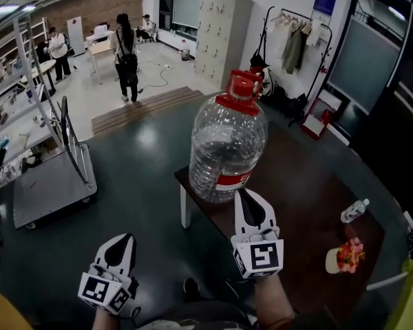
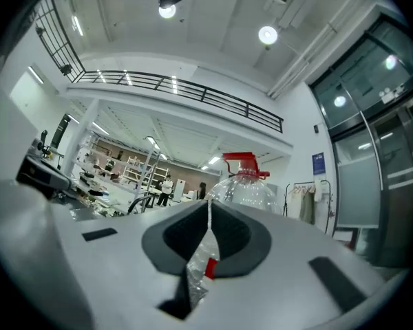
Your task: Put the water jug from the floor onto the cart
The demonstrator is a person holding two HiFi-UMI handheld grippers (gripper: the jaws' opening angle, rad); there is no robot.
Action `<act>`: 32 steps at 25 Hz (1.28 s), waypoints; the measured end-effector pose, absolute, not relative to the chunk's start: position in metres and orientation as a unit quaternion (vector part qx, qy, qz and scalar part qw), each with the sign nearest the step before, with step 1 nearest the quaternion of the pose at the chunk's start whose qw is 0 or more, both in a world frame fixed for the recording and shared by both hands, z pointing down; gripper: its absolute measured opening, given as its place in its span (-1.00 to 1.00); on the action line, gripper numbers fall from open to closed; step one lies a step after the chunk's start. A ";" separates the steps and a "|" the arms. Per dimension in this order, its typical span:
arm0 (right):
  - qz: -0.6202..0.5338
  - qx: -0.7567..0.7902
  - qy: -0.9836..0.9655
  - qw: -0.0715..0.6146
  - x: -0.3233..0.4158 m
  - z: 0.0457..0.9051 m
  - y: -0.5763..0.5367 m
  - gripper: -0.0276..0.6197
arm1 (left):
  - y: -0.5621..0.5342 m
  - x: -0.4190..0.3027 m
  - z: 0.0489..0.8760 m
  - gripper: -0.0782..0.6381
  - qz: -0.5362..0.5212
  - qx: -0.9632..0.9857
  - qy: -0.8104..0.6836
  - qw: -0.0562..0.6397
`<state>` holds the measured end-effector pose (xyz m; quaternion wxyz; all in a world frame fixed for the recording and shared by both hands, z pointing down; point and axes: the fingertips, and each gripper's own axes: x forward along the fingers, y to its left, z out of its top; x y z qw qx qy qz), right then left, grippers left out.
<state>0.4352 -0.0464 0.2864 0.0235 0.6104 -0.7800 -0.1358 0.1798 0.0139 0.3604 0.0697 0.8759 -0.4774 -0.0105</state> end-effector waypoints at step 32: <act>-0.186 0.632 -0.750 0.064 0.462 0.176 -0.175 -0.43 | -0.270 0.321 0.229 -0.76 -0.001 0.971 -0.238 -0.004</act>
